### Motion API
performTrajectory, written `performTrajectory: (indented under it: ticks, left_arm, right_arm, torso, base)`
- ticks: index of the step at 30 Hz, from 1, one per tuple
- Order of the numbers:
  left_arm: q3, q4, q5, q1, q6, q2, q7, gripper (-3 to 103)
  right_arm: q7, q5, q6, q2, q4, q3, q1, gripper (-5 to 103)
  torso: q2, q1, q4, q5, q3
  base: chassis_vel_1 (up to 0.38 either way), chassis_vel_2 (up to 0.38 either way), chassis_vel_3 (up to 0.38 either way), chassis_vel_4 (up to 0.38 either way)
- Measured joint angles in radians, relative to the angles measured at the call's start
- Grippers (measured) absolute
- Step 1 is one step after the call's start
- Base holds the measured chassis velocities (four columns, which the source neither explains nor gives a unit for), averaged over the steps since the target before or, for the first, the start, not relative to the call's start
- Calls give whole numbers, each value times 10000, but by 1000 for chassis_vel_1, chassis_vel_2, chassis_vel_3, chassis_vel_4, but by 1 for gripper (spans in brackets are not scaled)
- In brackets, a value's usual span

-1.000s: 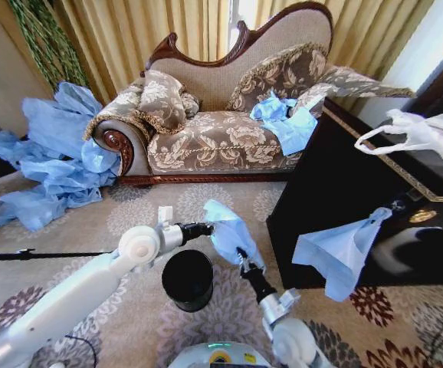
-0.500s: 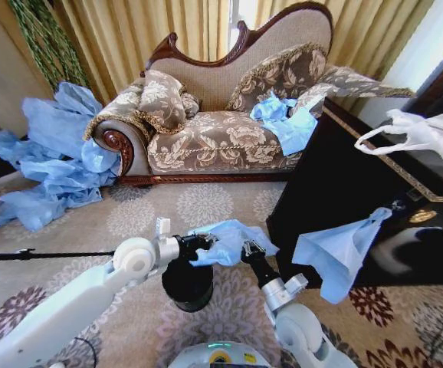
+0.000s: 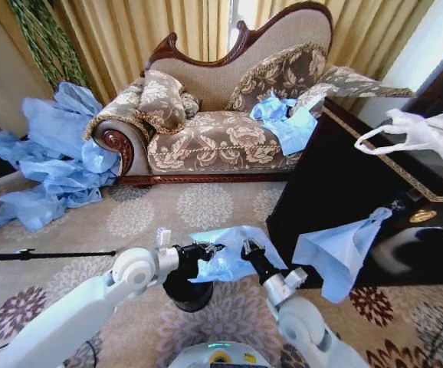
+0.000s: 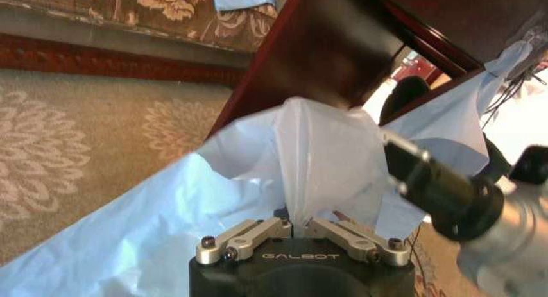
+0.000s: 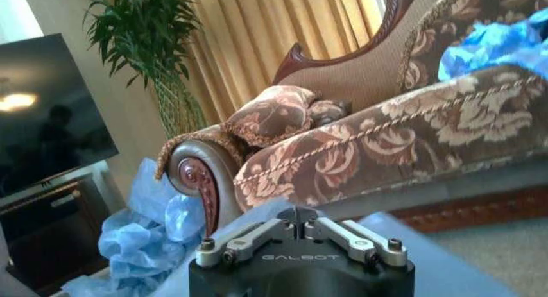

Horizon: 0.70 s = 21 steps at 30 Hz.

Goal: Place a garbage bag over the trash bin.

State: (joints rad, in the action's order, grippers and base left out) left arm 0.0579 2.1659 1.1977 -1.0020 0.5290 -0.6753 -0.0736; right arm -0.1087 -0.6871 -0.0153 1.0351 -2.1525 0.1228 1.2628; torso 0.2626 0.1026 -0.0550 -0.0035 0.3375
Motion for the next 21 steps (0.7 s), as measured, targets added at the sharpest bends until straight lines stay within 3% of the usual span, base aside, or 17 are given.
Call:
performTrajectory:
  ticks: [12, 21]
  left_arm:
    - [130, -475, -190, 90, -92, -244, 15, 0]
    - [88, -769, -503, -3, -139, -429, -2, 0]
  right_arm:
    - [172, 305, -58, -228, -556, 186, 886, 0]
    - [85, -346, -218, -655, -1214, 1423, 1008, 0]
  torso:
    - [0, 0, -6, 3, -1]
    - [0, 0, -2, 0, 0]
  base:
    - [0, 0, 0, 0]
    - [0, 0, 0, 0]
